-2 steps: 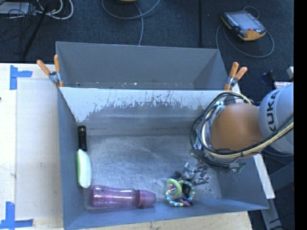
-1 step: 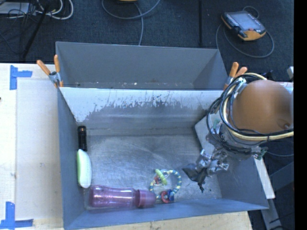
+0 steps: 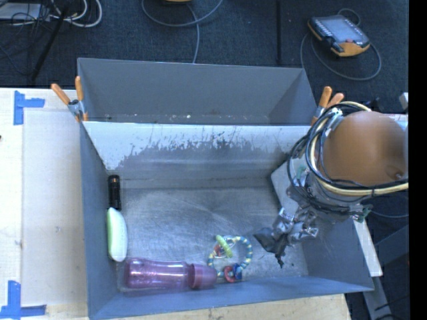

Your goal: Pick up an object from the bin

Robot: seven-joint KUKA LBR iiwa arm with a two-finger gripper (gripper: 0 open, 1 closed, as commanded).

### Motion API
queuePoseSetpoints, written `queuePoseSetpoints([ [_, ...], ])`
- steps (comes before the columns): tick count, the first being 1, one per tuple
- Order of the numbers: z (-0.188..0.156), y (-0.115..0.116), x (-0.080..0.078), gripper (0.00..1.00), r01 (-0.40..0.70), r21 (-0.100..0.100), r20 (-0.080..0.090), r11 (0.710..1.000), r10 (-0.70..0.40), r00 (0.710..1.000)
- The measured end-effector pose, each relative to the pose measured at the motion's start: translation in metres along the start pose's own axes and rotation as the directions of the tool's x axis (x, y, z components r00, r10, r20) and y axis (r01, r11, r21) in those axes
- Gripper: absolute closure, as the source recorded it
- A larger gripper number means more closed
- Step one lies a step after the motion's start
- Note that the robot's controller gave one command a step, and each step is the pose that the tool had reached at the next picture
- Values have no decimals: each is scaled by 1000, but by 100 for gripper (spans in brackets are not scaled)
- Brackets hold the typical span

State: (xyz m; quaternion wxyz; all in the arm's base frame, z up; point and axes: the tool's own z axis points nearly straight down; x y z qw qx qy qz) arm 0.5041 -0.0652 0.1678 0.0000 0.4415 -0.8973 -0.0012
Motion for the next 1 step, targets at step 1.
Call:
queuePoseSetpoints([
  [1,-39,2,-1,100,-3,-8,-4,1000,3,1000],
])
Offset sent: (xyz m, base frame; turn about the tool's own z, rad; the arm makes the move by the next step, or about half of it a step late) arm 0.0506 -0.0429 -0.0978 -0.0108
